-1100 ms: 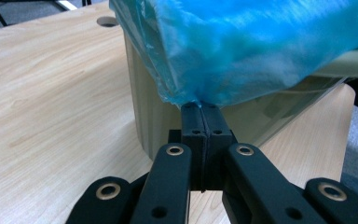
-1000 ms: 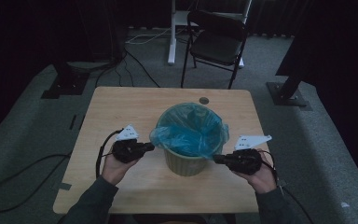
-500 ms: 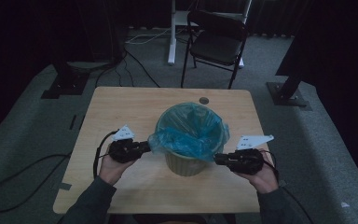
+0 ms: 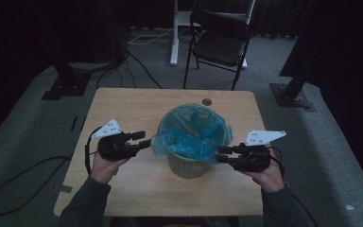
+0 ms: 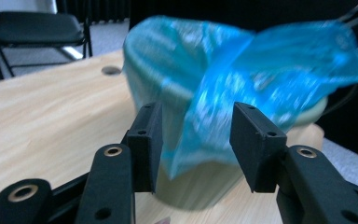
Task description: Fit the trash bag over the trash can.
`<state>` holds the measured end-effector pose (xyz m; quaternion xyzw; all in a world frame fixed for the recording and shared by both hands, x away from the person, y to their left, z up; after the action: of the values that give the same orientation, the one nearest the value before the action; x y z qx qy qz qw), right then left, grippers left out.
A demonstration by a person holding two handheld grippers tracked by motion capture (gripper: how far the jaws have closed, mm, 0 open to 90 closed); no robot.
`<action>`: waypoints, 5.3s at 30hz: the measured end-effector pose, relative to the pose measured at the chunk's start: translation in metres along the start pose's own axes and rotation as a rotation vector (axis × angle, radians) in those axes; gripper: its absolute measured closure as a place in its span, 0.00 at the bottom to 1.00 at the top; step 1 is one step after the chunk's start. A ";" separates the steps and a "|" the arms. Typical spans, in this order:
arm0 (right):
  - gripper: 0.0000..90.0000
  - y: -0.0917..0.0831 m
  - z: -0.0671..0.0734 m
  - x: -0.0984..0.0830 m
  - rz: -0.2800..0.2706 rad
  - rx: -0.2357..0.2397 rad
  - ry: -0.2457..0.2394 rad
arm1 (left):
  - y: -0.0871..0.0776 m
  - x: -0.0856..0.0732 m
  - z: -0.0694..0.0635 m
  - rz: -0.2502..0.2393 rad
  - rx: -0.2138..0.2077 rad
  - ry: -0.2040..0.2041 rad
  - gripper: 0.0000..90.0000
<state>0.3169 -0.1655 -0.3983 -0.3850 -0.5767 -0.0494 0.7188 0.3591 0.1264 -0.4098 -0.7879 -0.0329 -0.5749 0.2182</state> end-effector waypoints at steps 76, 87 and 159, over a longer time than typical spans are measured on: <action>0.79 -0.010 -0.025 -0.017 0.032 0.016 0.074 | 0.016 -0.014 0.022 0.048 0.074 -0.083 0.71; 0.78 -0.001 -0.062 0.001 -0.016 -0.183 0.117 | 0.036 0.010 0.025 0.030 0.062 -0.100 0.66; 0.98 0.061 -0.137 -0.012 0.103 -0.260 0.392 | 0.078 -0.012 0.100 0.130 0.180 -0.231 0.95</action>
<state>0.4528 -0.2115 -0.4443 -0.4861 -0.3946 -0.1604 0.7631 0.4676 0.0962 -0.4689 -0.8267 -0.0580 -0.4597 0.3193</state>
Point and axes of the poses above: each handheld gripper's, and its own axes: y roughly forward along the jaws, x roughly out of its top, z roughly to its left, the point moved 8 cm from there along y, roughly forward along the jaws, and after that the axes turned 12 degrees about -x, right-handed, at the moved point
